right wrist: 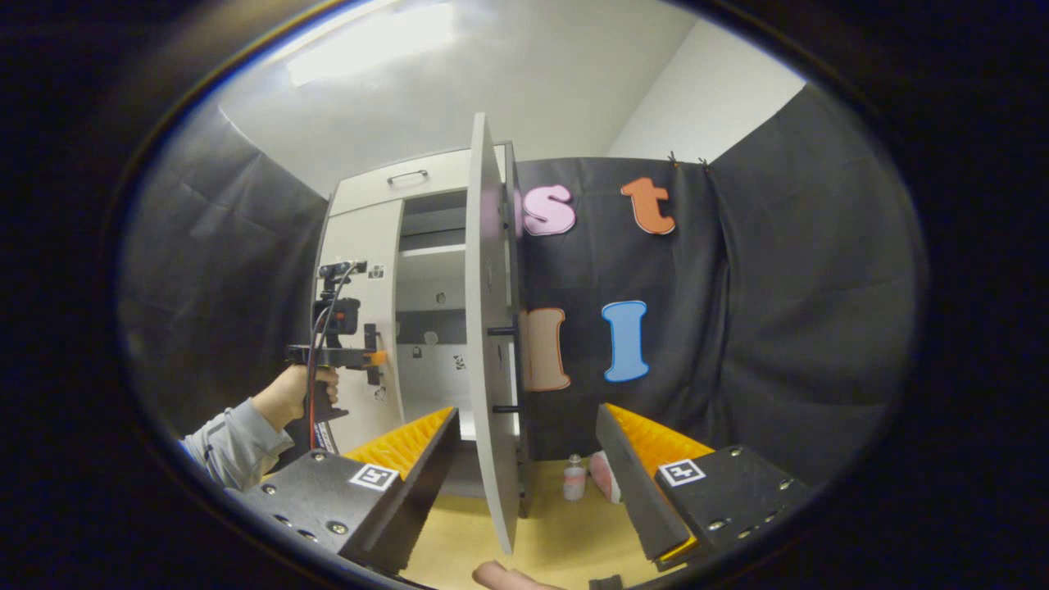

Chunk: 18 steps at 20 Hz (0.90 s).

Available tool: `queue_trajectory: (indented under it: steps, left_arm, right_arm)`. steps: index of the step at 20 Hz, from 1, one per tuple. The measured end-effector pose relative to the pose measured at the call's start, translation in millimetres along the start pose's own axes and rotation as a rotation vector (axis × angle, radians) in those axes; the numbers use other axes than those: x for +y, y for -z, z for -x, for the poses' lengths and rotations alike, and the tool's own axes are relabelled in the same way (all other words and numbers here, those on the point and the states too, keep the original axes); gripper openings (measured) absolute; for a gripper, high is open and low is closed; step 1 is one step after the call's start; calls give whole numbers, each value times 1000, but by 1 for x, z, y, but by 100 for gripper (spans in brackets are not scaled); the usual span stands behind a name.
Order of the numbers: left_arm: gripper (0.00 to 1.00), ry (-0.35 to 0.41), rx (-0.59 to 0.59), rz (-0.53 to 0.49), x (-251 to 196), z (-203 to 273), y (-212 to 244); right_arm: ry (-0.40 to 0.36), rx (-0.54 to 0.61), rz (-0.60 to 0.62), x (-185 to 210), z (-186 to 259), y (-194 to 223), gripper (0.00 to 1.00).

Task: Open the right door of the double-door shoe cabinet with the right hand, and open the left door with the left hand.

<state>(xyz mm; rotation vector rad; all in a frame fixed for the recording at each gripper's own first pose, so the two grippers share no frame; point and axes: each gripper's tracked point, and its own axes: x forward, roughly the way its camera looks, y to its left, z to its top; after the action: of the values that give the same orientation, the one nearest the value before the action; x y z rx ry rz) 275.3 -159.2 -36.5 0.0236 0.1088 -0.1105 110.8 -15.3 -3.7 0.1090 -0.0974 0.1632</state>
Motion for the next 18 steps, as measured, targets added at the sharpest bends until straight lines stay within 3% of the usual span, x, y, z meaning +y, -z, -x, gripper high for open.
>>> queue_trajectory:
  steps: [7, 18]
  left_arm:
    - [17, 78, 22, 24, 4, 33, 0]
    - [17, 124, 10, 24, 34, 106, 0]
  right_arm:
    - [-5, -3, -58, 11, -6, 2, 100]
    - [58, -13, 65, 47, 17, 0, 98]
